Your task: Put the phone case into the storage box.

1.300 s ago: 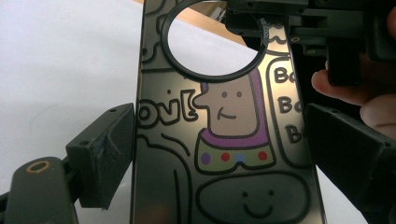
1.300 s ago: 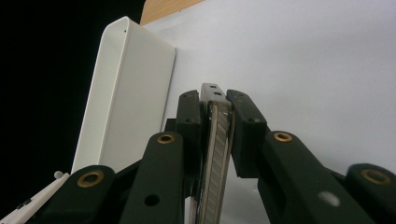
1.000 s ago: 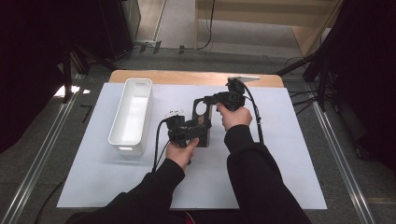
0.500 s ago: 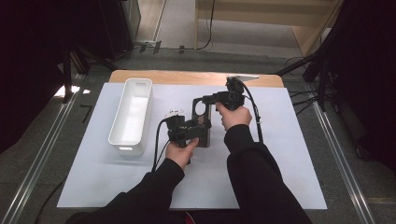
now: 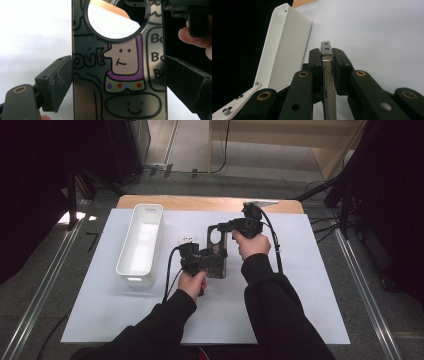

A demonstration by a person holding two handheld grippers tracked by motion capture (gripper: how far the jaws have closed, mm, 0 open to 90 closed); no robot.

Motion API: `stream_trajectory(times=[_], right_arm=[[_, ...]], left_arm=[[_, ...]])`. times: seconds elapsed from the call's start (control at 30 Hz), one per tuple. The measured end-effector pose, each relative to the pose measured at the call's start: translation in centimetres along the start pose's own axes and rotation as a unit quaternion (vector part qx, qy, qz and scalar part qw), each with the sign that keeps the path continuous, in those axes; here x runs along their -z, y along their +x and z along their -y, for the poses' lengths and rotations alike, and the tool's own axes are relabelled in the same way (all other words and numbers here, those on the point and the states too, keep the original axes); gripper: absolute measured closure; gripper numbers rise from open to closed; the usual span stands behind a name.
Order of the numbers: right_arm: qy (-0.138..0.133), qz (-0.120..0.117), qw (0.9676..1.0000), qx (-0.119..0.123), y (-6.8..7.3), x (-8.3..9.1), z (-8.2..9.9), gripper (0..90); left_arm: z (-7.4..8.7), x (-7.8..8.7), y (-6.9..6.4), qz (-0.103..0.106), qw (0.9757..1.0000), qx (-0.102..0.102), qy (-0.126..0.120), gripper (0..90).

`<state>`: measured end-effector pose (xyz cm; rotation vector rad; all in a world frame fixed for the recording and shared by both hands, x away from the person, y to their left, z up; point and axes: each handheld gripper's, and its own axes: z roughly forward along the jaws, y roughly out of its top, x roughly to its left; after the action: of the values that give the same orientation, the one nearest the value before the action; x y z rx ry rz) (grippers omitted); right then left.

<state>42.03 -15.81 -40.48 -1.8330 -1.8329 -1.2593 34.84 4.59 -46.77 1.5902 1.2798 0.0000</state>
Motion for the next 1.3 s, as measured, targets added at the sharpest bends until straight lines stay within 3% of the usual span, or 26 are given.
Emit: stream_trajectory(times=[0.37,0.53,0.73,0.97,1.1,1.3], right_arm=[[-0.003,0.001,0.9999,0.016,0.4,0.3,0.2,77.6],[-0.003,0.009,0.9996,0.027,0.3,0.6,0.2,77.6],[-0.007,0.011,0.9991,0.041,0.1,1.3,0.1,77.6],[-0.011,0.010,0.9981,0.059,0.0,2.0,0.3,77.6],[-0.007,0.010,0.9980,0.062,-0.1,2.4,0.6,77.6],[-0.012,0.006,0.9973,0.072,-0.2,3.1,0.8,77.6]], left_arm=[[0.0,-0.1,0.0,0.013,0.9996,-0.015,0.020,5.3],[-0.3,0.1,-0.7,0.005,0.9984,-0.039,0.039,5.4],[-0.6,0.7,-1.1,0.000,0.9971,-0.062,0.044,5.4],[-1.0,1.1,-1.2,-0.016,0.9957,-0.077,0.048,5.5],[-1.1,1.3,-1.3,-0.012,0.9953,-0.078,0.057,5.6],[-1.5,1.9,-1.8,-0.011,0.9925,-0.092,0.080,5.8]])
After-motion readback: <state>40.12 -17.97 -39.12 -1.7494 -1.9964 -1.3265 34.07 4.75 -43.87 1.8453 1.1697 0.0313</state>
